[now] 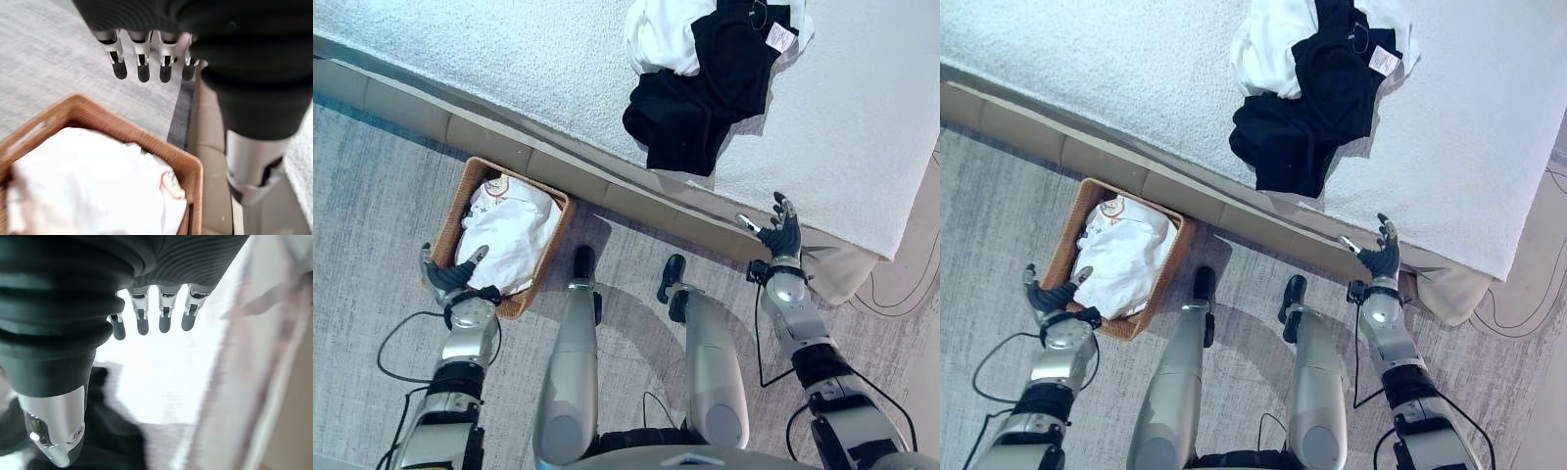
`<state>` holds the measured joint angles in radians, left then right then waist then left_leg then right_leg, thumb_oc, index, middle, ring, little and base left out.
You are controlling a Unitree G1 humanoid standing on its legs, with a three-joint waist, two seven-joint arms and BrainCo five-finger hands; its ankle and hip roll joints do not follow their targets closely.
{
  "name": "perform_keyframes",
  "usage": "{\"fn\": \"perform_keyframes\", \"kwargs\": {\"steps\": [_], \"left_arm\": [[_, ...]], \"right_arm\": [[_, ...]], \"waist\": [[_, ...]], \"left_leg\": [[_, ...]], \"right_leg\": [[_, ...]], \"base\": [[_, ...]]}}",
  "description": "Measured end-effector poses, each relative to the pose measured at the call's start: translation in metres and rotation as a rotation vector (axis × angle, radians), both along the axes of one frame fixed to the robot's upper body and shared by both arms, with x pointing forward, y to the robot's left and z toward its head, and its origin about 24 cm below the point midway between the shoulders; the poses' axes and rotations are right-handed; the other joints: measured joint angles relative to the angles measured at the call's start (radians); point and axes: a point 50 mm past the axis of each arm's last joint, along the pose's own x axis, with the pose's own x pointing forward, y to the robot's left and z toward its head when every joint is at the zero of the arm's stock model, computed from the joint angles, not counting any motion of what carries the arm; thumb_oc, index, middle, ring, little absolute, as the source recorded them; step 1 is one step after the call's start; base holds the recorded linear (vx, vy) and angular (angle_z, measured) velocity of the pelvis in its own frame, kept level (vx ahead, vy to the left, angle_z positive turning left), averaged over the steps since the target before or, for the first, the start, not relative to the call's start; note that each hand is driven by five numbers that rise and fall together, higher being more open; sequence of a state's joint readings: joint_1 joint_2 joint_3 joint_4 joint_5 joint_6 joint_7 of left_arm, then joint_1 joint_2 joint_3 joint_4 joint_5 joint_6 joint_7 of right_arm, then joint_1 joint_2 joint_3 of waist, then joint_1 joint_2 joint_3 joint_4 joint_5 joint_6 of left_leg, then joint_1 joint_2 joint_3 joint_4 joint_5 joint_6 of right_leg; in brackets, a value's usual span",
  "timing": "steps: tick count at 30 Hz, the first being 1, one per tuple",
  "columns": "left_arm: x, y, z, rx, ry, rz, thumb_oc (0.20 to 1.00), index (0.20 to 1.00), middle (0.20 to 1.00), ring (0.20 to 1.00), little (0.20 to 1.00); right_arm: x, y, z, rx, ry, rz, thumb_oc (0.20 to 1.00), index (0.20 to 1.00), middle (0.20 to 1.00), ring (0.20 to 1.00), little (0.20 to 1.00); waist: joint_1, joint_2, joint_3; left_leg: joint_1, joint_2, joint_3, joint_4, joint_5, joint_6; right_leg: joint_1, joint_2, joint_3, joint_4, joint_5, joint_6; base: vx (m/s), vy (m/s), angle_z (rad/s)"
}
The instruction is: Pick up clothes into the bucket
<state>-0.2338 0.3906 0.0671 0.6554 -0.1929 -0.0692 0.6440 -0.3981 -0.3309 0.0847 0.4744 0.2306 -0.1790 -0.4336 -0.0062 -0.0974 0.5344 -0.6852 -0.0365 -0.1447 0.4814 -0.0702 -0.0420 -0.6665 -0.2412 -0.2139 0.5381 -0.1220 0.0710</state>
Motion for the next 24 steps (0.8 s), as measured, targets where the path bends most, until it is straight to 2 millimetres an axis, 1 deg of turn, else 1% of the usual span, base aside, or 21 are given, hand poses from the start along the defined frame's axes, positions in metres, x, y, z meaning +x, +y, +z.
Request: {"fn": "perform_keyframes", "kwargs": {"steps": [1,2,4,5,6,7,8,9,11,12,13,15,16,17,18,19,20,21,22,23,24], "left_arm": [[-0.006,-0.004,-0.008,-0.004,0.029,-0.031,1.0,1.0,1.0,1.0,1.0],[-0.011,-0.005,-0.014,-0.015,0.05,-0.039,1.0,1.0,1.0,1.0,1.0],[-0.015,-0.011,-0.023,-0.036,0.076,-0.066,1.0,1.0,1.0,1.0,1.0],[-0.017,-0.013,-0.026,-0.036,0.093,-0.085,1.0,1.0,1.0,1.0,1.0],[-0.018,-0.019,-0.031,-0.044,0.112,-0.118,1.0,1.0,1.0,1.0,1.0],[-0.018,-0.021,-0.034,-0.045,0.123,-0.139,1.0,1.0,1.0,1.0,1.0],[-0.021,-0.024,-0.039,-0.052,0.143,-0.157,1.0,1.0,1.0,1.0,1.0],[-0.021,-0.027,-0.043,-0.049,0.165,-0.178,1.0,1.0,1.0,1.0,1.0],[-0.027,-0.033,-0.057,-0.069,0.238,-0.214,1.0,1.0,1.0,1.0,1.0],[-0.031,-0.034,-0.062,-0.077,0.262,-0.22,1.0,1.0,1.0,1.0,1.0],[-0.035,-0.038,-0.069,-0.087,0.301,-0.243,1.0,1.0,1.0,1.0,1.0],[-0.041,-0.041,-0.075,-0.093,0.332,-0.271,1.0,1.0,1.0,1.0,1.0],[-0.046,-0.044,-0.08,-0.102,0.359,-0.295,0.893,0.893,0.893,0.893,0.893],[-0.047,-0.045,-0.081,-0.107,0.362,-0.3,0.871,0.871,0.871,0.871,0.871],[-0.051,-0.046,-0.085,-0.114,0.379,-0.317,0.859,0.859,0.859,0.859,0.859],[-0.051,-0.049,-0.086,-0.117,0.385,-0.337,0.856,0.856,0.856,0.856,0.856],[-0.053,-0.053,-0.088,-0.127,0.393,-0.36,0.915,0.915,0.915,0.915,0.915],[-0.052,-0.056,-0.088,-0.134,0.391,-0.37,0.944,0.944,0.944,0.944,0.944],[-0.05,-0.061,-0.088,-0.139,0.382,-0.39,1.0,1.0,1.0,1.0,1.0],[-0.048,-0.065,-0.087,-0.139,0.375,-0.417,1.0,1.0,1.0,1.0,1.0],[-0.047,-0.068,-0.086,-0.141,0.37,-0.434,1.0,1.0,1.0,1.0,1.0]], "right_arm": [[0.002,-0.001,0.004,0.001,-0.014,-0.01,1.0,1.0,1.0,1.0,1.0],[0.007,-0.001,0.013,0.005,-0.045,-0.015,1.0,1.0,1.0,1.0,1.0],[0.008,-0.005,0.014,0.001,-0.039,-0.038,1.0,1.0,1.0,1.0,1.0],[0.012,-0.004,0.018,0.002,-0.049,-0.04,1.0,1.0,1.0,1.0,1.0],[0.013,-0.009,0.018,-0.012,-0.042,-0.058,1.0,1.0,1.0,1.0,1.0],[0.014,-0.013,0.016,-0.023,-0.026,-0.069,1.0,1.0,1.0,1.0,1.0],[0.02,-0.018,0.022,-0.035,-0.022,-0.089,1.0,1.0,1.0,1.0,1.0],[0.023,-0.025,0.027,-0.052,-0.022,-0.113,1.0,1.0,1.0,1.0,1.0],[0.032,-0.035,0.031,-0.07,0.012,-0.158,1.0,1.0,1.0,1.0,1.0],[0.034,-0.038,0.032,-0.071,0.017,-0.167,1.0,1.0,1.0,1.0,1.0],[0.037,-0.044,0.036,-0.075,0.03,-0.19,1.0,1.0,1.0,1.0,1.0],[0.042,-0.05,0.042,-0.076,0.045,-0.215,1.0,1.0,1.0,1.0,1.0],[0.045,-0.058,0.05,-0.083,0.048,-0.24,1.0,1.0,1.0,1.0,1.0],[0.046,-0.06,0.053,-0.085,0.045,-0.245,1.0,1.0,1.0,1.0,1.0],[0.052,-0.061,0.058,-0.113,0.078,-0.254,1.0,1.0,1.0,1.0,1.0],[0.053,-0.066,0.062,-0.122,0.09,-0.268,1.0,1.0,1.0,1.0,1.0],[0.055,-0.071,0.064,-0.147,0.116,-0.285,1.0,1.0,1.0,1.0,1.0],[0.055,-0.076,0.063,-0.162,0.151,-0.306,1.0,1.0,1.0,1.0,1.0],[0.054,-0.085,0.062,-0.184,0.207,-0.335,1.0,1.0,1.0,1.0,1.0],[0.052,-0.092,0.061,-0.211,0.258,-0.348,1.0,1.0,1.0,1.0,1.0],[0.052,-0.094,0.06,-0.246,0.292,-0.343,1.0,1.0,1.0,1.0,1.0]], "waist": [[0.001,0.0,0.0],[0.008,0.002,0.001],[0.022,0.003,0.001],[0.036,0.006,0.001],[0.052,0.011,0.001],[0.053,0.017,0.0],[0.063,0.023,0.001],[0.083,0.03,0.0],[0.087,0.055,0.002],[0.095,0.059,0.001],[0.112,0.074,0.002],[0.119,0.09,0.0],[0.128,0.118,-0.001],[0.134,0.124,-0.001],[0.142,0.135,0.0],[0.138,0.143,0.0],[0.156,0.157,-0.002],[0.162,0.16,-0.002],[0.161,0.169,-0.002],[0.171,0.174,-0.002],[0.178,0.174,-0.002]], "left_leg": [[0.028,0.0,0.002,-0.034,0.016,-0.005],[0.048,0.0,0.001,-0.057,0.027,-0.005],[0.091,0.003,-0.002,-0.096,0.04,-0.007],[0.103,-0.002,-0.007,-0.109,0.053,-0.01],[0.128,-0.003,-0.014,-0.134,0.063,-0.015],[0.14,-0.003,-0.021,-0.149,0.066,-0.019],[0.159,-0.005,-0.029,-0.176,0.075,-0.024],[0.167,-0.006,-0.033,-0.188,0.081,-0.029],[0.194,-0.011,-0.053,-0.222,0.101,-0.039],[0.205,-0.014,-0.056,-0.237,0.103,-0.037],[0.222,-0.014,-0.057,-0.254,0.115,-0.038],[0.234,-0.014,-0.066,-0.263,0.118,-0.037],[0.24,-0.019,-0.078,-0.267,0.122,-0.035],[0.24,-0.019,-0.08,-0.268,0.122,-0.034],[0.24,-0.023,-0.084,-0.273,0.127,-0.033],[0.24,-0.024,-0.085,-0.276,0.128,-0.033],[0.238,-0.025,-0.096,-0.284,0.137,-0.037],[0.238,-0.026,-0.1,-0.29,0.142,-0.041],[0.237,-0.029,-0.106,-0.295,0.147,-0.042],[0.234,-0.031,-0.118,-0.305,0.149,-0.043],[0.227,-0.03,-0.129,-0.31,0.152,-0.044]], "right_leg": [[0.02,0.003,-0.003,-0.022,0.007,0.001],[0.037,0.0,-0.008,-0.034,0.008,0.0],[0.07,0.0,-0.017,-0.049,0.011,-0.001],[0.082,-0.001,-0.019,-0.052,0.014,0.0],[0.102,-0.007,-0.03,-0.056,0.01,0.0],[0.113,-0.009,-0.04,-0.062,0.01,0.0],[0.127,-0.013,-0.049,-0.064,0.003,0.001],[0.13,-0.013,-0.053,-0.06,0.0,0.001],[0.155,-0.028,-0.075,-0.059,-0.011,0.004],[0.159,-0.028,-0.075,-0.058,-0.014,0.002],[0.169,-0.03,-0.077,-0.057,-0.015,0.001],[0.179,-0.031,-0.083,-0.057,-0.018,0.001],[0.188,-0.04,-0.097,-0.054,-0.026,0.0],[0.187,-0.042,-0.099,-0.049,-0.03,0.001],[0.182,-0.043,-0.1,-0.04,-0.033,0.001],[0.18,-0.045,-0.1,-0.035,-0.036,0.0],[0.177,-0.046,-0.107,-0.024,-0.039,0.003],[0.173,-0.048,-0.108,-0.019,-0.041,0.005],[0.172,-0.053,-0.113,-0.014,-0.047,0.001],[0.165,-0.061,-0.125,-0.001,-0.059,-0.001],[0.155,-0.062,-0.13,0.011,-0.066,-0.006]], "base": [[-0.07,-0.039,0.07],[0.01,-0.067,0.06],[0.01,-0.055,0.06],[-0.07,-0.04,0.15],[0.02,-0.085,0.22],[0.02,-0.083,0.26],[0.03,-0.084,0.23],[0.02,-0.072,0.22],[0.1,-0.097,0.29],[0.03,-0.063,0.25],[0.02,-0.065,0.1],[0.02,-0.052,0.15],[0.02,-0.05,0.21],[0.03,-0.08,0.23],[0.01,-0.039,0.1],[0.02,-0.089,0.12],[0.01,-0.087,0.09],[0.01,-0.116,0.17],[0.01,-0.094,0.26],[0.01,-0.095,0.31],[0.01,-0.081,0.25]]}}
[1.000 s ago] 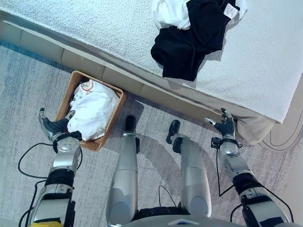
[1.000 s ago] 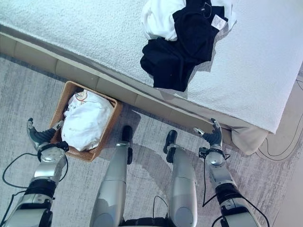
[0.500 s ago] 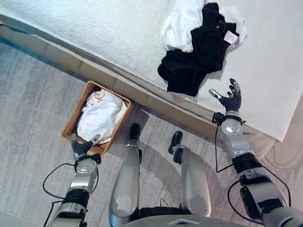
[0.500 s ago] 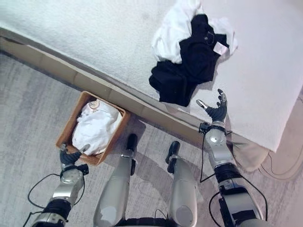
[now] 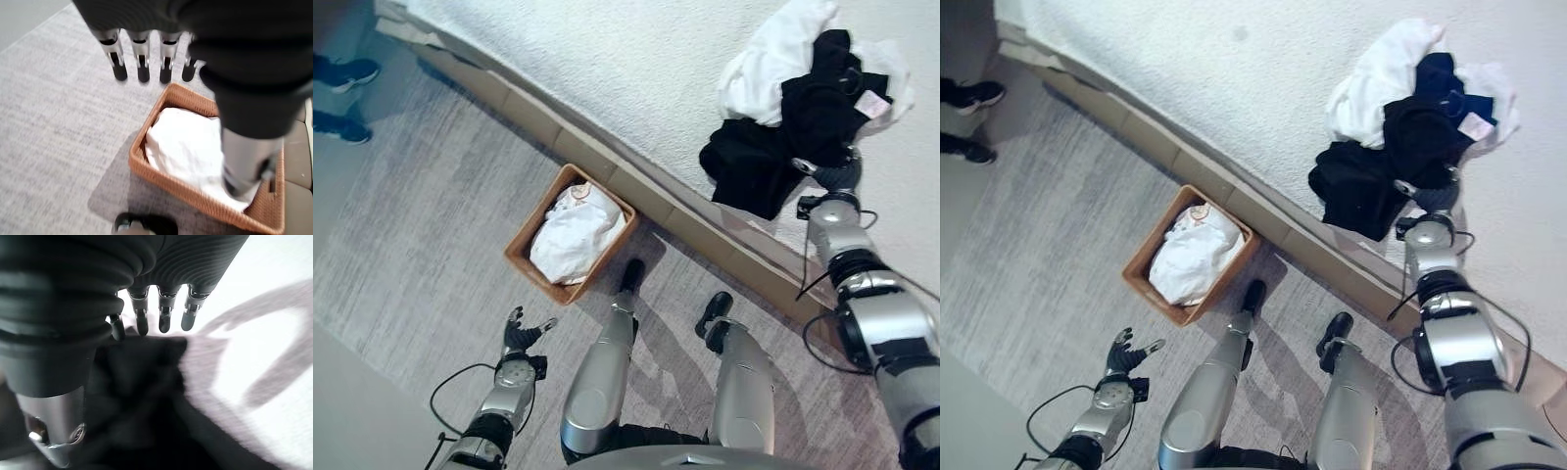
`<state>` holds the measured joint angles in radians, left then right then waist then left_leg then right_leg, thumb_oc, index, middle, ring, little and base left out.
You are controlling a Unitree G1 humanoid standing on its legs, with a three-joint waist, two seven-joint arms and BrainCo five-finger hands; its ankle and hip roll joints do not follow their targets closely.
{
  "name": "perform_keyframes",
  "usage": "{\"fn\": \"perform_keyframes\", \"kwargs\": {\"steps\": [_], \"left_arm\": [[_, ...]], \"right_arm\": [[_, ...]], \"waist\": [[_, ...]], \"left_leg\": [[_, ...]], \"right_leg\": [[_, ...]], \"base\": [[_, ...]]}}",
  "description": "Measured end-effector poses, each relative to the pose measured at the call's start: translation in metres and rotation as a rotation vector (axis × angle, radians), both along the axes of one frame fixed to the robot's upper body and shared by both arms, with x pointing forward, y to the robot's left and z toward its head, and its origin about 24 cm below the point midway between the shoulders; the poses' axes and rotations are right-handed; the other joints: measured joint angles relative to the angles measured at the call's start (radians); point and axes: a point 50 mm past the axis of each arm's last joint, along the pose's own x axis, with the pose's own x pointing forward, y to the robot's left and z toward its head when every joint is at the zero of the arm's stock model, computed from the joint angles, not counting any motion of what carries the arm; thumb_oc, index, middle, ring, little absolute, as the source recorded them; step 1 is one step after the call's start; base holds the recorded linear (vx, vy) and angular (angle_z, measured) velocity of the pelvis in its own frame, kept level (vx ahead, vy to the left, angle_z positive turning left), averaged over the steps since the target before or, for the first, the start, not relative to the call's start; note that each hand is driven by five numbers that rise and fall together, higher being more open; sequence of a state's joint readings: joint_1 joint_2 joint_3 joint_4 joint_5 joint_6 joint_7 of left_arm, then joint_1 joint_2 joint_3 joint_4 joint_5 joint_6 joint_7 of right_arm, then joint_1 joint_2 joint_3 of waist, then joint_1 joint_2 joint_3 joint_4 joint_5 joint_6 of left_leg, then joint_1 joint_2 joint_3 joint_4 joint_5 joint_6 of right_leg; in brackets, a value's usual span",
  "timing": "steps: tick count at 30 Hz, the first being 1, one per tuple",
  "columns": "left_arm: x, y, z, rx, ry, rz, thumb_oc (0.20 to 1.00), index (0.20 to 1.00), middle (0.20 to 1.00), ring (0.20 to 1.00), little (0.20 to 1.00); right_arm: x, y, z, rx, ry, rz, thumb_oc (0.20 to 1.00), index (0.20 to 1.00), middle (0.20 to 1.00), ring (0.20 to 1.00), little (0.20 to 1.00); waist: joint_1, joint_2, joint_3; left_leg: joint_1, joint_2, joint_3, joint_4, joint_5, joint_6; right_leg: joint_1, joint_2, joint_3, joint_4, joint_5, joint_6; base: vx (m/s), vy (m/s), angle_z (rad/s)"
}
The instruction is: Pick up clothes into the bucket
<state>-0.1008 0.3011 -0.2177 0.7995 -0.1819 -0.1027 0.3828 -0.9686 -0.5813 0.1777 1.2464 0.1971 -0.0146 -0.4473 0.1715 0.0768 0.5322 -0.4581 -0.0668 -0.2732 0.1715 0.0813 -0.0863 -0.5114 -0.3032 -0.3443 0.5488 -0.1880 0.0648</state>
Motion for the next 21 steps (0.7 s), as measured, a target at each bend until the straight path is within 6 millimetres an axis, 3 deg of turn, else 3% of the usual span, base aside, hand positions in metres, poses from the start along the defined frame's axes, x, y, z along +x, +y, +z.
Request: {"fn": "perform_keyframes", "kwargs": {"steps": [4,10,11,12,13,17,21], "left_arm": [[0.009,-0.01,0.009,-0.028,-0.054,-0.045,1.0,1.0,1.0,1.0,1.0],[0.02,-0.024,0.02,-0.087,-0.114,-0.096,1.0,1.0,1.0,1.0,1.0],[0.021,-0.024,0.021,-0.096,-0.119,-0.094,1.0,1.0,1.0,1.0,1.0],[0.021,-0.025,0.021,-0.097,-0.122,-0.095,1.0,1.0,1.0,1.0,1.0],[0.023,-0.026,0.023,-0.1,-0.127,-0.1,1.0,1.0,1.0,1.0,1.0],[0.029,-0.03,0.026,-0.101,-0.141,-0.122,1.0,1.0,1.0,1.0,1.0],[0.036,-0.036,0.03,-0.102,-0.156,-0.147,1.0,1.0,1.0,1.0,1.0]], "right_arm": [[0.0,-0.006,0.004,-0.022,0.059,0.01,1.0,1.0,1.0,1.0,1.0],[0.008,0.003,0.014,-0.059,0.081,0.057,1.0,1.0,1.0,1.0,1.0],[0.009,0.004,0.014,-0.07,0.086,0.064,0.567,0.567,0.567,0.567,0.567],[0.009,0.005,0.014,-0.077,0.09,0.069,0.517,0.517,0.517,0.517,0.517],[0.009,0.004,0.016,-0.092,0.09,0.072,0.2,0.2,0.2,0.2,0.2],[0.013,0.006,0.029,-0.105,0.055,0.098,0.2,0.2,0.2,0.2,0.2],[0.019,0.021,0.032,-0.109,0.041,0.163,0.2,0.2,0.2,0.2,0.2]], "waist": [[0.007,0.006,-0.001],[0.01,0.02,-0.004],[0.01,0.022,-0.005],[0.009,0.023,-0.005],[0.008,0.023,-0.005],[0.006,0.024,-0.006],[0.006,0.026,-0.007]], "left_leg": [[-0.028,-0.002,-0.019,-0.01,0.012,-0.008],[-0.067,-0.001,-0.04,-0.02,0.028,-0.021],[-0.068,0.001,-0.041,-0.02,0.028,-0.021],[-0.069,0.001,-0.042,-0.02,0.028,-0.021],[-0.071,0.003,-0.044,-0.02,0.028,-0.021],[-0.079,0.005,-0.047,-0.02,0.028,-0.022],[-0.079,0.005,-0.047,-0.019,0.028,-0.022]], "right_leg": [[-0.036,-0.014,-0.018,0.038,-0.024,-0.015],[-0.086,-0.016,-0.033,0.078,-0.047,-0.033],[-0.087,-0.015,-0.035,0.078,-0.047,-0.034],[-0.087,-0.014,-0.036,0.077,-0.048,-0.035],[-0.089,-0.014,-0.039,0.078,-0.049,-0.036],[-0.097,-0.013,-0.042,0.079,-0.049,-0.037],[-0.097,-0.014,-0.042,0.079,-0.049,-0.038]], "base": [[0.01,-0.054,0.18],[0.01,-0.025,0.07],[0.0,0.0,0.0],[0.0,0.0,0.0],[0.0,0.0,0.0],[0.0,0.0,0.0],[0.0,0.011,0.0]]}}
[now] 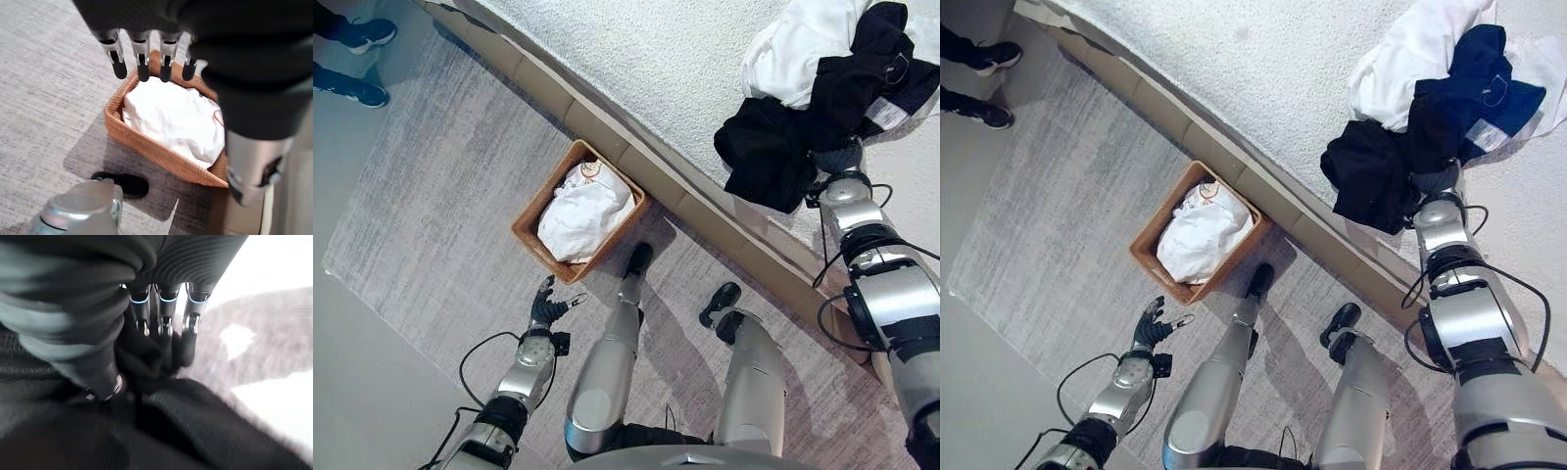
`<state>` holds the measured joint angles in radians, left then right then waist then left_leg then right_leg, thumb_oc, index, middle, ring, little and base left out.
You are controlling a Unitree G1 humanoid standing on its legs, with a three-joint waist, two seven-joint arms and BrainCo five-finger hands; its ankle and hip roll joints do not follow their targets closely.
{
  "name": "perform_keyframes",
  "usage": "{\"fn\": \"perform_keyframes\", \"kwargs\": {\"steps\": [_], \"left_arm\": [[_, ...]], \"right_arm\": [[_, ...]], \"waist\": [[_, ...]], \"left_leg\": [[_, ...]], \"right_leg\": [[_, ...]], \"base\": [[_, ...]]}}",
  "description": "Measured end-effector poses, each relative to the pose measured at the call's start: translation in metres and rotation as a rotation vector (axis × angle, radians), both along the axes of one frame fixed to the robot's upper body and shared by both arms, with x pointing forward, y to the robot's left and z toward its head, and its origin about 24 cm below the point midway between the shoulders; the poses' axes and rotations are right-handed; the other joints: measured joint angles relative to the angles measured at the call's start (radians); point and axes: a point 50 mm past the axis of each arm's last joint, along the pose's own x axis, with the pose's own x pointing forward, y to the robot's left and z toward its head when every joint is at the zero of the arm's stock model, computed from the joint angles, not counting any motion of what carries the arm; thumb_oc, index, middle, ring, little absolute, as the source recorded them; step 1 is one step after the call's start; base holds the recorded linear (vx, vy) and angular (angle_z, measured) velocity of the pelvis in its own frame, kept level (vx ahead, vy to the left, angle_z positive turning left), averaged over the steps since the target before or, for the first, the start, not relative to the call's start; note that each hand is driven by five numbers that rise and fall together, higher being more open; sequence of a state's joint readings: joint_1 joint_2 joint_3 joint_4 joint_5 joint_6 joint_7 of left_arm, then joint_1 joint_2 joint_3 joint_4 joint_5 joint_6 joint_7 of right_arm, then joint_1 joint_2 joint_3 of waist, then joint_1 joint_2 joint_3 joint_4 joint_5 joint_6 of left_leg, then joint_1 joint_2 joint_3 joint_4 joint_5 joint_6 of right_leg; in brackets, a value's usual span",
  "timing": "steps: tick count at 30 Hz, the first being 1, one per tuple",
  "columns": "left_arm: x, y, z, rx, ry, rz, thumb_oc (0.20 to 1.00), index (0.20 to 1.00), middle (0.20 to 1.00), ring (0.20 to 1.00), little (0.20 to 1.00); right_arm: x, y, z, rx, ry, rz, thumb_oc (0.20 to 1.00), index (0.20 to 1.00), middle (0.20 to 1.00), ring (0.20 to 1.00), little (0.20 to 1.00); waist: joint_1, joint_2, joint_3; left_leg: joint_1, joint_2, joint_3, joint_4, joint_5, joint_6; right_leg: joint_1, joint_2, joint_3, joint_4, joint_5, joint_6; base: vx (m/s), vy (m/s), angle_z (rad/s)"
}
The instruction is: Pick up clothes into the bucket
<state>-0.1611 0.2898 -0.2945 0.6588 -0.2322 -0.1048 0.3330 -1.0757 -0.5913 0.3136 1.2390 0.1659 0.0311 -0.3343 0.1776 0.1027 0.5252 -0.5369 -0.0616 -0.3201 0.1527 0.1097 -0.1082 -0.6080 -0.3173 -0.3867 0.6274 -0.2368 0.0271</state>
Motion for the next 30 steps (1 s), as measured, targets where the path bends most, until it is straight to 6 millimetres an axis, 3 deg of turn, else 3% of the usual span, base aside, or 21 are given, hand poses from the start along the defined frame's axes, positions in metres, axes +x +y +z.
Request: {"fn": "perform_keyframes", "kwargs": {"steps": [6,10,11,14,15,19,22,26,30], "left_arm": [[0.008,0.0,0.006,0.003,-0.024,-0.004,1.0,1.0,1.0,1.0,1.0],[0.01,0.001,0.007,0.006,-0.025,-0.01,1.0,1.0,1.0,1.0,1.0],[0.009,0.003,0.007,0.01,-0.024,-0.012,1.0,1.0,1.0,1.0,1.0],[0.009,0.008,0.009,0.018,-0.029,-0.012,1.0,1.0,1.0,1.0,1.0],[0.011,0.016,0.014,0.036,-0.044,-0.004,1.0,1.0,1.0,1.0,1.0],[0.009,0.039,0.02,0.083,-0.049,0.023,1.0,1.0,1.0,1.0,1.0],[0.018,0.048,0.041,0.088,-0.131,0.037,1.0,1.0,1.0,1.0,1.0],[0.023,0.057,0.063,0.095,-0.223,0.047,1.0,1.0,1.0,1.0,1.0],[0.036,0.05,0.088,0.095,-0.322,0.003,1.0,1.0,1.0,1.0,1.0]], "right_arm": [[0.006,0.017,0.016,-0.02,-0.075,0.08,0.2,0.2,0.2,0.2,0.2],[0.008,0.033,0.029,-0.032,-0.15,0.164,0.2,0.2,0.2,0.2,0.2],[0.008,0.039,0.032,-0.038,-0.177,0.199,0.2,0.2,0.2,0.2,0.2],[0.006,0.043,0.034,-0.039,-0.198,0.233,0.2,0.2,0.2,0.2,0.2],[0.005,0.048,0.035,-0.038,-0.215,0.258,0.2,0.2,0.2,0.2,0.2],[-0.001,0.052,0.028,-0.034,-0.229,0.295,0.2,0.2,0.2,0.2,0.2],[-0.013,0.046,0.018,-0.004,-0.247,0.304,0.2,0.2,0.2,0.2,0.2],[-0.022,0.042,0.0,0.006,-0.213,0.311,0.2,0.2,0.2,0.2,0.2],[-0.028,0.04,0.003,-0.022,-0.226,0.331,0.2,0.2,0.2,0.2,0.2]], "waist": [[-0.018,-0.002,0.0],[-0.035,-0.008,0.001],[-0.027,-0.012,0.001],[-0.059,-0.023,0.0],[-0.078,-0.055,-0.019],[-0.119,-0.11,-0.052],[-0.141,-0.144,-0.084],[-0.164,-0.143,-0.152],[-0.193,-0.141,-0.187]], "left_leg": [[0.006,-0.001,0.016,0.024,0.0,0.001],[0.058,0.011,0.084,0.049,-0.019,0.023],[0.09,0.023,0.119,0.05,-0.026,0.033],[0.161,0.027,0.178,0.049,-0.05,0.054],[0.18,0.031,0.209,0.048,-0.065,0.057],[0.233,0.05,0.269,0.032,-0.076,0.063],[0.303,0.054,0.343,-0.001,-0.085,0.071],[0.368,0.044,0.376,-0.049,-0.084,0.081],[0.442,0.049,0.406,-0.096,-0.078,0.084]], "right_leg": [[0.016,0.006,0.01,-0.027,0.028,-0.01],[0.071,0.05,0.073,-0.106,0.09,-0.001],[0.098,0.06,0.098,-0.132,0.108,0.013],[0.17,0.083,0.154,-0.199,0.142,0.036],[0.178,0.09,0.181,-0.232,0.149,0.051],[0.244,0.113,0.221,-0.346,0.218,0.081],[0.316,0.125,0.265,-0.462,0.283,0.089],[0.386,0.122,0.288,-0.554,0.338,0.107],[0.455,0.13,0.302,-0.624,0.377,0.102]], "base": [[-0.05,0.1,-0.09],[0.0,0.122,-0.49],[0.03,0.144,-0.77],[0.03,0.134,-0.65],[0.05,0.116,-0.62],[0.06,0.099,-0.57],[0.06,0.056,-0.55],[0.05,0.012,-0.29],[0.07,-0.011,-0.2]]}}
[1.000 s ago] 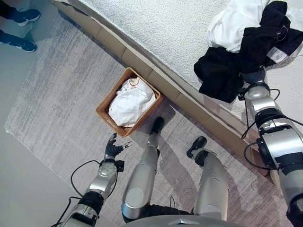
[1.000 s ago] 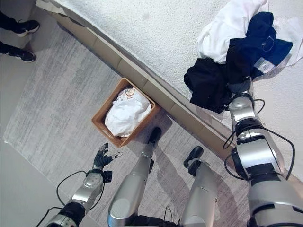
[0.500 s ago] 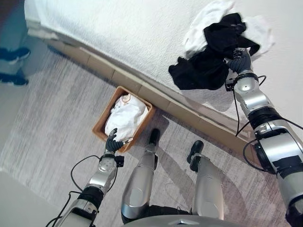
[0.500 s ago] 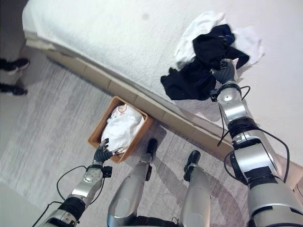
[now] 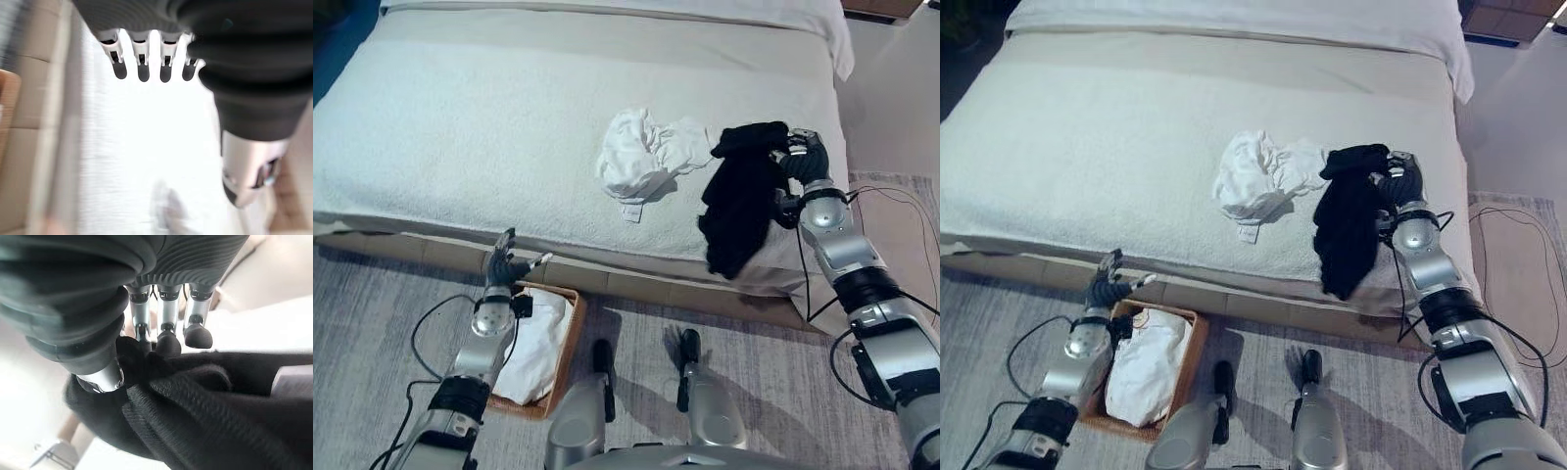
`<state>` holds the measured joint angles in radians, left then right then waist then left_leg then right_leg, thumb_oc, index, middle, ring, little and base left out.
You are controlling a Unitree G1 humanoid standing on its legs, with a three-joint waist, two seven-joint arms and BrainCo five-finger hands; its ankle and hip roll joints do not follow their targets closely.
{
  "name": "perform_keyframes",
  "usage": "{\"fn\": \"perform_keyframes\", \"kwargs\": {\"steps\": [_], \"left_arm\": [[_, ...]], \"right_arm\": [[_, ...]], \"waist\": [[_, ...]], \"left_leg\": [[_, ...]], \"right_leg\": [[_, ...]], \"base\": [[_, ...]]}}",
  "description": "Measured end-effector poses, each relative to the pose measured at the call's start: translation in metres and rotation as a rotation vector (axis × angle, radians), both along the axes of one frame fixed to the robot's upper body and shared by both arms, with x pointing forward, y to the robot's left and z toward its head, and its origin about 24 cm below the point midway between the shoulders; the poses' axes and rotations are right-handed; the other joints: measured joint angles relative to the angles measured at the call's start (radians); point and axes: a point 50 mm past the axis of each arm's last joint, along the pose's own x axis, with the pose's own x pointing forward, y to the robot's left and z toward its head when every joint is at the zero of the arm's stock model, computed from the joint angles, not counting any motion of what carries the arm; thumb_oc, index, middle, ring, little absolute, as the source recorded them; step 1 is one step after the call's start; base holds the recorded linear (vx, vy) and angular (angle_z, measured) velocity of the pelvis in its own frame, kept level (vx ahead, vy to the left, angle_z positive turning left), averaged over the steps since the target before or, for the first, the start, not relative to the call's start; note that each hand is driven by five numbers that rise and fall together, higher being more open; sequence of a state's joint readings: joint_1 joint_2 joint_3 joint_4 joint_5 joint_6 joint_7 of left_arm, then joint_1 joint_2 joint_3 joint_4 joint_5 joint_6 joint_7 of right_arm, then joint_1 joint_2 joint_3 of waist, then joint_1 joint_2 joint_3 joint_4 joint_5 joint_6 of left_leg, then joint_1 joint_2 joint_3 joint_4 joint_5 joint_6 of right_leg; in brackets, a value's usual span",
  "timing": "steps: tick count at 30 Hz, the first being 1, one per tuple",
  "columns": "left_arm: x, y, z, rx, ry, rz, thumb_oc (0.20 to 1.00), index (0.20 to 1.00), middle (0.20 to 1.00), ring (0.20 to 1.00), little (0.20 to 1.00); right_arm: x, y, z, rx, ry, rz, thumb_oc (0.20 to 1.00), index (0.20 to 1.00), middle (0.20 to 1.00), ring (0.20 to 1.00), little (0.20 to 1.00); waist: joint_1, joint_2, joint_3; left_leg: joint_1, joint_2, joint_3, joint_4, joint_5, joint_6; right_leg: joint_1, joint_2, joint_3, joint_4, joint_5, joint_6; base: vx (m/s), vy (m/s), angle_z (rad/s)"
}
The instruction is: Pick up clothes into the bucket
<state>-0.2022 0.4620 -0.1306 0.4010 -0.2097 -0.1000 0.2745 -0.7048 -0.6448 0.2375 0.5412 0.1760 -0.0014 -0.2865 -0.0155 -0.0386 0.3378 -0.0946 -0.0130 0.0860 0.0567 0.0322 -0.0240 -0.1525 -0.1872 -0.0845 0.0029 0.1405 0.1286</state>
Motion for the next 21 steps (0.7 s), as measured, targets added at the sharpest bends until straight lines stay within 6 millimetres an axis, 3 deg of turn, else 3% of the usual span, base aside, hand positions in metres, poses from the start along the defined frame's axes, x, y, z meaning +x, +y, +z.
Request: {"fn": "perform_keyframes", "kwargs": {"steps": [7,14,21], "left_arm": [[0.019,-0.032,0.05,-0.009,-0.189,-0.15,1.0,1.0,1.0,1.0,1.0],[0.032,-0.078,0.066,0.097,-0.208,-0.387,1.0,1.0,1.0,1.0,1.0],[0.037,-0.125,0.09,0.161,-0.257,-0.639,1.0,1.0,1.0,1.0,1.0]], "right_arm": [[-0.007,0.009,0.021,-0.028,-0.08,0.065,0.2,0.2,0.2,0.2,0.2],[-0.011,0.027,0.038,-0.093,-0.112,0.199,0.2,0.2,0.2,0.2,0.2],[-0.017,0.067,0.043,-0.173,-0.077,0.444,0.2,0.2,0.2,0.2,0.2]], "waist": [[-0.013,0.003,-0.065],[-0.038,0.003,-0.131],[-0.052,0.001,-0.181]], "left_leg": [[0.114,0.027,0.02,-0.069,0.003,-0.004],[0.174,0.036,0.025,-0.11,0.002,-0.004],[0.21,0.037,0.037,-0.131,0.004,-0.007]], "right_leg": [[0.103,0.038,0.009,-0.07,0.008,-0.003],[0.153,0.048,0.008,-0.093,0.005,-0.004],[0.174,0.05,0.014,-0.093,-0.001,-0.002]], "base": [[0.07,-0.022,-0.11],[0.05,-0.016,-0.02],[0.03,-0.005,-0.04]]}}
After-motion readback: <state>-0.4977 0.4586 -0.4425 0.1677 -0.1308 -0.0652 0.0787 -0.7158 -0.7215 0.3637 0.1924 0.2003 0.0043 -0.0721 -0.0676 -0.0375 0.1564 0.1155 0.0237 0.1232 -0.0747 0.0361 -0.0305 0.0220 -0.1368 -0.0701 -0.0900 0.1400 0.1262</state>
